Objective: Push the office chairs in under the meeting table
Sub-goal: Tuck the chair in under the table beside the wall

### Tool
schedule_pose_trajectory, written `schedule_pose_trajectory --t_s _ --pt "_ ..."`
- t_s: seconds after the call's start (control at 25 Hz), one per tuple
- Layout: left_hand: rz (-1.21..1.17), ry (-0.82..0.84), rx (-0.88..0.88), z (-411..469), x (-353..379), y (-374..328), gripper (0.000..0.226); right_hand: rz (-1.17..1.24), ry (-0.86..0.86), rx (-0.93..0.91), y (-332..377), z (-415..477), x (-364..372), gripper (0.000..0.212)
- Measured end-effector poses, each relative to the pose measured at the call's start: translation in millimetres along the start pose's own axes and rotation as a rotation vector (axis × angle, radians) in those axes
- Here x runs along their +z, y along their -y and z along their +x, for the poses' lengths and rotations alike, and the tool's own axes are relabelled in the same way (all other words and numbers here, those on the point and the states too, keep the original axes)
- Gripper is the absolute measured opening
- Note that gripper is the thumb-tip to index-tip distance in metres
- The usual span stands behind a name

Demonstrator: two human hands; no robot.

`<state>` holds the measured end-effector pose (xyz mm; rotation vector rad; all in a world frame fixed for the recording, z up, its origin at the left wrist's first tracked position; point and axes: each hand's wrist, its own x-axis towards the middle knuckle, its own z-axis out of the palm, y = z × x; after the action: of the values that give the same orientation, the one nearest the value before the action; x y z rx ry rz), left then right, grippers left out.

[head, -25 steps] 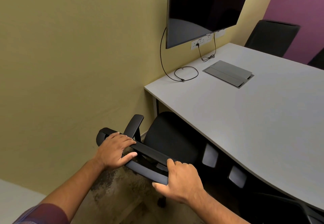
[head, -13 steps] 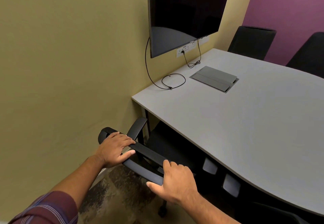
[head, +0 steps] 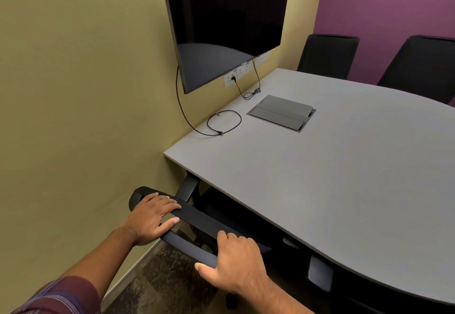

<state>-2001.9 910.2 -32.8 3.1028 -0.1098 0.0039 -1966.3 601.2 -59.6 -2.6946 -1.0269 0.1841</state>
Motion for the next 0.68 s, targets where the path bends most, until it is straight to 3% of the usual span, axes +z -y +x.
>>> schedule_pose_trajectory --t_s 0.68 --pt "-0.012 0.009 0.132 103.9 -4.3 51.0 0.070 -0.023 -0.069 0.091 -9.0 67.2 -28.5 0.085"
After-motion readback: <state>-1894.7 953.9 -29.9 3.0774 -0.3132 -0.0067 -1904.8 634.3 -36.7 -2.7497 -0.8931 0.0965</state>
